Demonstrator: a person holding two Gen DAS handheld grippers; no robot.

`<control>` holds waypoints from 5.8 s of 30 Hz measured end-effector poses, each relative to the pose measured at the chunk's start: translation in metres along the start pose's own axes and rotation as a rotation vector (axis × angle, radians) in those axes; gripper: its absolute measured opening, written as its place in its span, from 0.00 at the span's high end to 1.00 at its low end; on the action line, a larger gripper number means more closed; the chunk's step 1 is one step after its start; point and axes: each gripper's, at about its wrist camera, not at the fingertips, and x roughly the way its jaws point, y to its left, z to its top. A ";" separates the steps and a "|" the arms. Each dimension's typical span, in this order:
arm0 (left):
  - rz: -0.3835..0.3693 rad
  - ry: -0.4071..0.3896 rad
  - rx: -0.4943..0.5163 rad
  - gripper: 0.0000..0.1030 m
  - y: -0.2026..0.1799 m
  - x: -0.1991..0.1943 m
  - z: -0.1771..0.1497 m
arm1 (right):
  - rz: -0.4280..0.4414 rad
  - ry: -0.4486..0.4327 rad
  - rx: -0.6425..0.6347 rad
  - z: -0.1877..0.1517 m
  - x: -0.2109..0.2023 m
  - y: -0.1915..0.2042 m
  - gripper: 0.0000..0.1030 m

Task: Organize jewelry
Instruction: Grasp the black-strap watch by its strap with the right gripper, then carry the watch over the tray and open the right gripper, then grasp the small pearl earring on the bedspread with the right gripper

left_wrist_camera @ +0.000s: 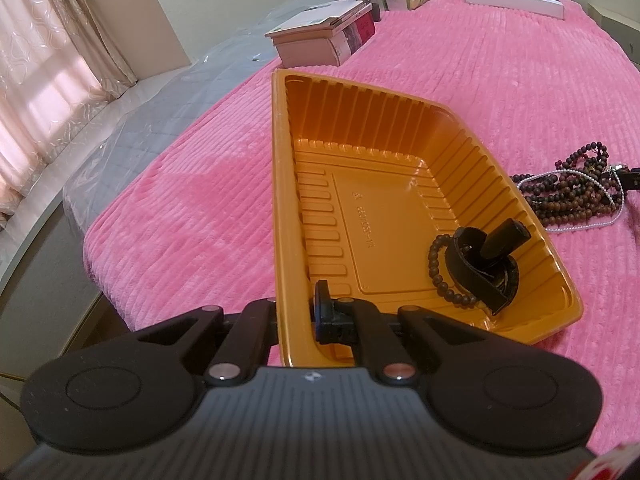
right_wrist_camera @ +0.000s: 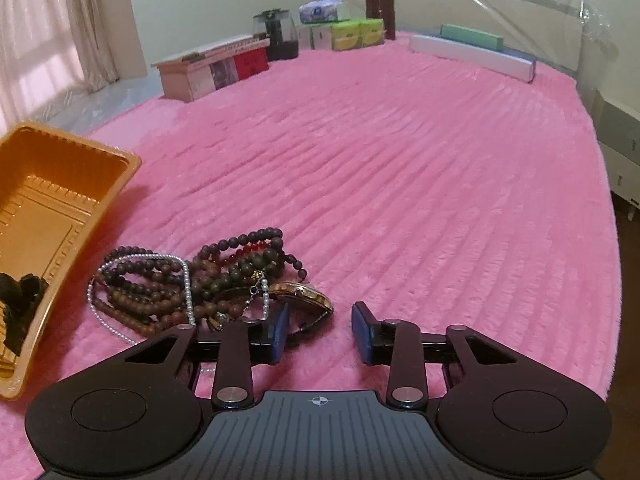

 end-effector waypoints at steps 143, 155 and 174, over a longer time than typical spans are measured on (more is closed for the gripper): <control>-0.007 -0.011 -0.010 0.97 -0.003 -0.002 -0.001 | -0.004 -0.124 -0.008 -0.056 -0.069 -0.009 0.41; -0.005 -0.009 -0.008 0.97 -0.004 -0.003 -0.001 | -0.050 -0.104 -0.123 -0.058 -0.048 -0.013 0.56; -0.003 -0.008 -0.006 0.97 -0.003 -0.004 -0.001 | -0.034 -0.158 -0.286 -0.051 -0.056 0.014 0.81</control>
